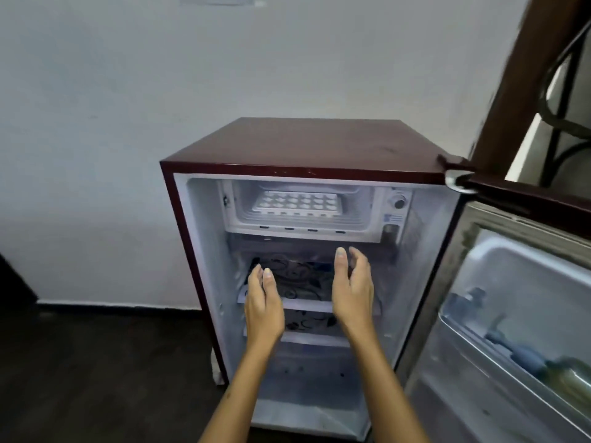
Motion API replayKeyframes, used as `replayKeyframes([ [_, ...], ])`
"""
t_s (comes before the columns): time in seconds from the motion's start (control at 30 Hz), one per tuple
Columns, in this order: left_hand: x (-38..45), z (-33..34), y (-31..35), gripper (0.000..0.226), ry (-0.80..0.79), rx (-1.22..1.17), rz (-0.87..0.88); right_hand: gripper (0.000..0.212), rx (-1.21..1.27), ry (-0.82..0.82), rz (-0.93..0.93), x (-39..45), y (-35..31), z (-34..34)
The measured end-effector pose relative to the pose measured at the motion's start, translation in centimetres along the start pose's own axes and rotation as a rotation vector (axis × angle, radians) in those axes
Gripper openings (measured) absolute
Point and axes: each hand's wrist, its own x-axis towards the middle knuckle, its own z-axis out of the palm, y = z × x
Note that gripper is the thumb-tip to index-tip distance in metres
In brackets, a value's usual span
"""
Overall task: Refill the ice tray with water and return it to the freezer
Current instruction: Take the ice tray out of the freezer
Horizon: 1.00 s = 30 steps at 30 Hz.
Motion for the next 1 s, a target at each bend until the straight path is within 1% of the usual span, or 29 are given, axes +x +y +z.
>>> replayKeyframes([
  [0.1,5.1,0.9,-0.1,0.053,0.005,-0.012,-0.016,0.061,0.049,-0.066,0.12,5.0,0.2,2.3],
  [0.17,9.0,1.5,0.0,0.052,0.016,-0.003,-0.006,0.061,0.05,-0.08,0.166,8.5,0.5,3.6],
  [0.23,12.7,2.1,0.2,0.052,0.037,0.033,0.008,0.052,0.04,-0.082,0.176,11.9,0.9,4.8],
  [0.27,14.4,2.3,0.3,0.052,0.038,0.054,0.02,0.049,0.033,-0.073,0.18,13.5,1.2,5.3],
  [0.4,20.5,3.4,0.4,0.052,-0.015,0.128,0.08,0.058,-0.049,0.023,0.236,18.7,2.7,7.5],
  [0.47,23.0,3.8,0.4,0.042,-0.014,0.181,0.099,0.053,-0.063,0.074,0.26,20.5,3.4,8.4],
  [0.53,24.7,4.1,0.2,0.024,-0.014,0.184,0.156,0.046,-0.057,0.137,0.245,21.7,4.0,9.1],
  [0.6,25.8,4.3,0.0,0.029,-0.017,0.185,0.213,0.037,0.013,0.196,0.208,22.1,4.4,9.8],
  [0.67,26.6,4.5,-0.4,0.039,-0.024,0.185,0.205,0.027,0.053,0.249,0.147,22.2,4.6,10.3],
  [0.7,27.0,4.6,-0.6,0.038,-0.023,0.172,0.182,0.025,0.027,0.27,0.115,22.3,4.5,10.5],
  [0.77,27.6,4.9,-1.0,0.028,-0.026,0.139,0.15,0.024,-0.057,0.266,0.087,22.8,4.6,10.8],
  [0.9,28.1,5.5,-1.5,0.018,-0.029,0.114,0.13,0.023,-0.137,0.23,0.129,23.6,5.4,11.2],
  [0.93,28.2,5.7,-1.6,0.017,-0.022,0.111,0.12,0.023,-0.133,0.239,0.129,23.6,5.5,11.2],
  [1.0,28.4,5.9,-1.7,0.026,-0.01,0.125,0.091,0.025,-0.102,0.258,0.1,23.5,5.6,11.3],
])
